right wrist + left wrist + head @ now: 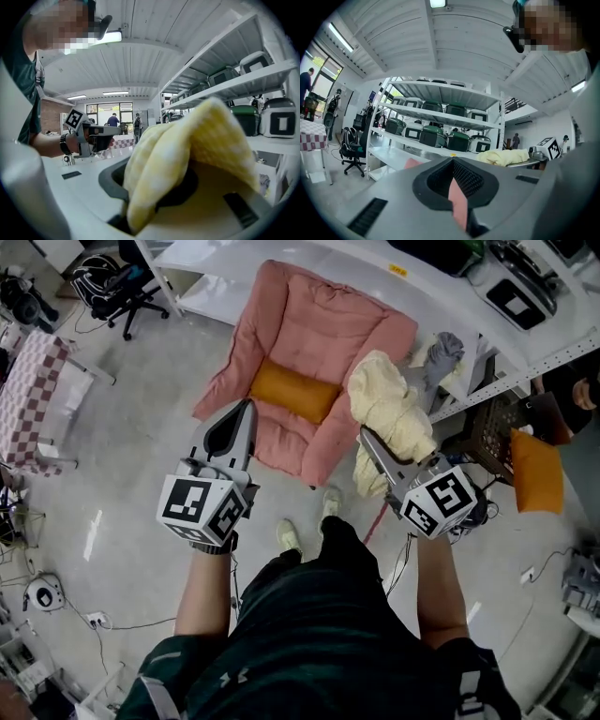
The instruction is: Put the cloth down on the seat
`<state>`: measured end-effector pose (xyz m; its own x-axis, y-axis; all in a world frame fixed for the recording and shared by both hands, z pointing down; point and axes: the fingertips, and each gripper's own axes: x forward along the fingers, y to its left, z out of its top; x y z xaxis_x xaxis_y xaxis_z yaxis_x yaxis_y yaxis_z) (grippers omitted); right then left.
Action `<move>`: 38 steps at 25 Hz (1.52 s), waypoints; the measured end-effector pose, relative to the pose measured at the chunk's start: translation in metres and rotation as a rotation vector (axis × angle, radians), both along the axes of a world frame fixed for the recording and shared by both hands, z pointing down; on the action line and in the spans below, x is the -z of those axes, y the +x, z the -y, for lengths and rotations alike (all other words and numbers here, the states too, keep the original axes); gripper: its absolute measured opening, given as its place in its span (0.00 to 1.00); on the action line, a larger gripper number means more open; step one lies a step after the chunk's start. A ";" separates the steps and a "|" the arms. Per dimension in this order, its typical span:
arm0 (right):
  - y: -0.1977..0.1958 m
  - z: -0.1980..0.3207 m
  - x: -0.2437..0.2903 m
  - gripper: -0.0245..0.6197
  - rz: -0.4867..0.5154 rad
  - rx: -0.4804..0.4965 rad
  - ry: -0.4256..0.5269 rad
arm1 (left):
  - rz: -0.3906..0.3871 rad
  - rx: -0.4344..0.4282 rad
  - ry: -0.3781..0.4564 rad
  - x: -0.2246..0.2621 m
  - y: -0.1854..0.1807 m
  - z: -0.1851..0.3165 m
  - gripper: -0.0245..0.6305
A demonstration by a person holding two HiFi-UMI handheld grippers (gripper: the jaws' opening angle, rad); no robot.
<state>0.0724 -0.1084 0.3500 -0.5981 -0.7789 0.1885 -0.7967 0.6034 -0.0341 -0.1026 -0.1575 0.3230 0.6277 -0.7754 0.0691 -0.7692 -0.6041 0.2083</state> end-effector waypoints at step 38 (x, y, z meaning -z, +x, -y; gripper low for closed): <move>0.011 0.136 -0.471 0.22 -0.882 0.739 -0.875 | 0.008 0.282 -0.327 -0.238 0.027 0.138 0.04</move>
<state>0.0836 -0.2445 0.8208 -0.2445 0.2074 0.9472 -0.2734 0.9225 -0.2726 -0.0758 -0.2957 0.5607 0.3933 -0.8528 0.3436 -0.8968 -0.2736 0.3477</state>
